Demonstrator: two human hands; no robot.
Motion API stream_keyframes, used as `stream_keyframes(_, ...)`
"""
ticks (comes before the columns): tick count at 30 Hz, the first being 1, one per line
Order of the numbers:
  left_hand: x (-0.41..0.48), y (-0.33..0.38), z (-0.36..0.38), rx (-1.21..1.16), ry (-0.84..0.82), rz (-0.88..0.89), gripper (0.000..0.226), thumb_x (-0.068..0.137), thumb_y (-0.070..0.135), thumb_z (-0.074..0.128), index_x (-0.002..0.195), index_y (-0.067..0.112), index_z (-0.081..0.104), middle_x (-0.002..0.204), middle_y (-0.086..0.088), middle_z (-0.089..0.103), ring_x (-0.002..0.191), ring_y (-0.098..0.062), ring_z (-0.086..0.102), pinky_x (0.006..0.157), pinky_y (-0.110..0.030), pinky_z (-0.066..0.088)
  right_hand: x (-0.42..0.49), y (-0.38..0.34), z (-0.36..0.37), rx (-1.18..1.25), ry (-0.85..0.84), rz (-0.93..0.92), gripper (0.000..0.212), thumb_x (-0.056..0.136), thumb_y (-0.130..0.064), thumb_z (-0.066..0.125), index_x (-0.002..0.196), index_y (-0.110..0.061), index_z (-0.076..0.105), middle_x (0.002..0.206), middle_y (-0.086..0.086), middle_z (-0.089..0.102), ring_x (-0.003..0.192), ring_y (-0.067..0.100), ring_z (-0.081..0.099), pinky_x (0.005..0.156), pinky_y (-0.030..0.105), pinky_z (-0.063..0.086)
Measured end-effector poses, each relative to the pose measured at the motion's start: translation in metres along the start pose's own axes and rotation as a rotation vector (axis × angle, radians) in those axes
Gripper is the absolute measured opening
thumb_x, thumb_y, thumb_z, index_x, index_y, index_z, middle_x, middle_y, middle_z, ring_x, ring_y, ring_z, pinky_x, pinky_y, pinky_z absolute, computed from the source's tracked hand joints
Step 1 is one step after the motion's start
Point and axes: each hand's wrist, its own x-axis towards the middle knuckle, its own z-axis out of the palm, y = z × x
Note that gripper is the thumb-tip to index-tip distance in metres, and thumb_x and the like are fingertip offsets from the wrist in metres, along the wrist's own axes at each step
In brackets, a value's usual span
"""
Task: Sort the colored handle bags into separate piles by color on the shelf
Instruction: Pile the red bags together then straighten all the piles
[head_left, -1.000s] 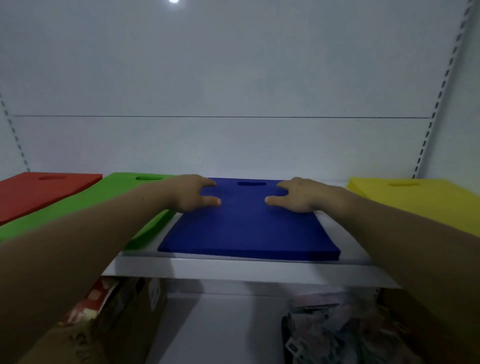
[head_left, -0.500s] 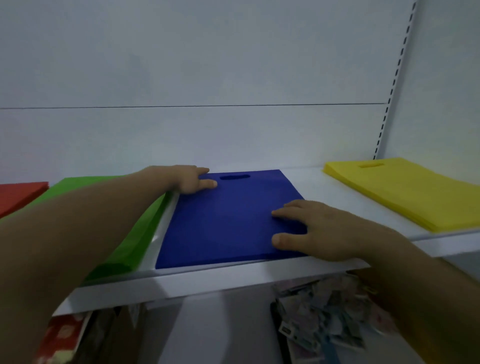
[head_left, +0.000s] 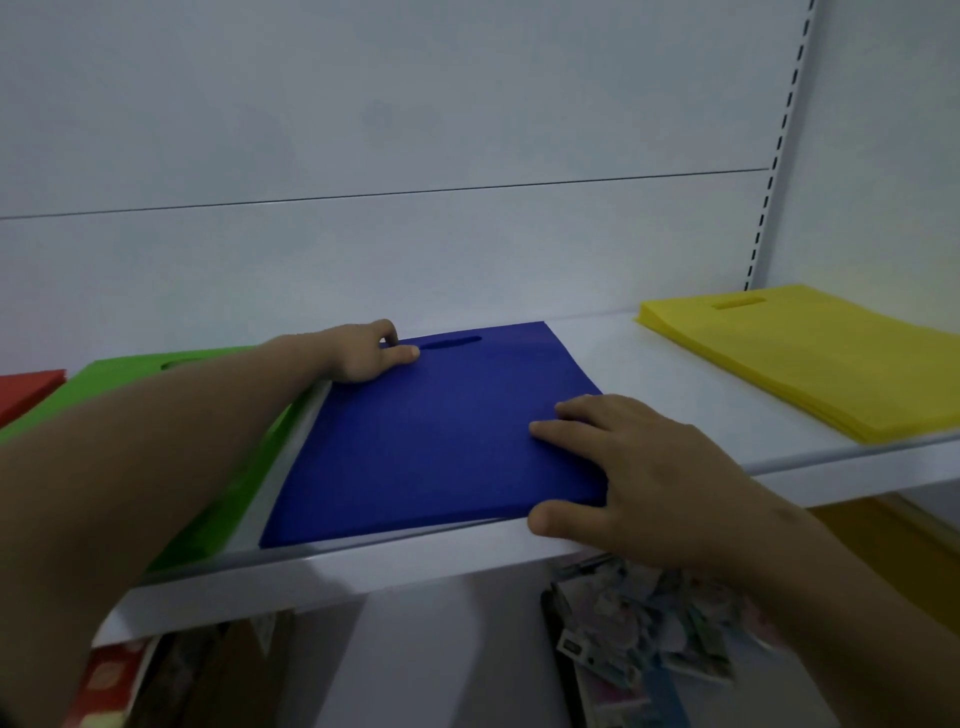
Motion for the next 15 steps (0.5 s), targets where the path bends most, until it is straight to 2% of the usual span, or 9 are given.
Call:
stream_keyframes(4,0.008,0.003,0.003,-0.088,0.059,-0.005,0.052,0.086,0.063,0.048,0.115,0.02,0.049,0.127,-0.007,0.053,0.105,-0.024,0.052,0.089,-0.036,0.043,0.001,0.003,0.001,0.015,0.031,-0.017,0.103,0.053,-0.086,0.01,0.146,-0.043,0.024,0.151,-0.02,0.021,0.137,0.001,0.018,0.107,0.026,0.029)
stream_keyframes(7,0.01,0.007,0.004,-0.106,0.071,0.002,0.062,0.088,0.06,0.048,0.136,0.022,0.042,0.143,-0.006,0.043,0.126,-0.026,0.044,0.101,-0.036,0.036,0.001,0.006,0.002,-0.008,0.019,-0.036,0.103,0.054,-0.087,0.009,0.146,-0.043,0.023,0.151,-0.019,0.021,0.138,0.002,0.018,0.108,0.027,0.029)
stream_keyframes(9,0.011,0.01,0.006,-0.115,0.069,0.003,0.066,0.089,0.061,0.044,0.143,0.023,0.038,0.147,-0.003,0.039,0.132,-0.024,0.039,0.107,-0.036,0.032,0.003,0.008,0.003,-0.02,0.015,-0.052,0.104,0.056,-0.093,0.008,0.146,-0.043,0.023,0.151,-0.02,0.022,0.138,0.001,0.019,0.107,0.027,0.03)
stream_keyframes(15,0.016,0.009,0.01,-0.151,0.069,-0.009,0.064,0.085,0.064,0.048,0.135,0.024,0.044,0.141,-0.005,0.044,0.12,-0.026,0.048,0.1,-0.038,0.041,0.006,0.011,0.007,-0.026,0.03,-0.078,0.101,0.056,-0.087,0.004,0.145,-0.044,0.024,0.148,-0.021,0.024,0.135,0.0,0.02,0.104,0.025,0.031)
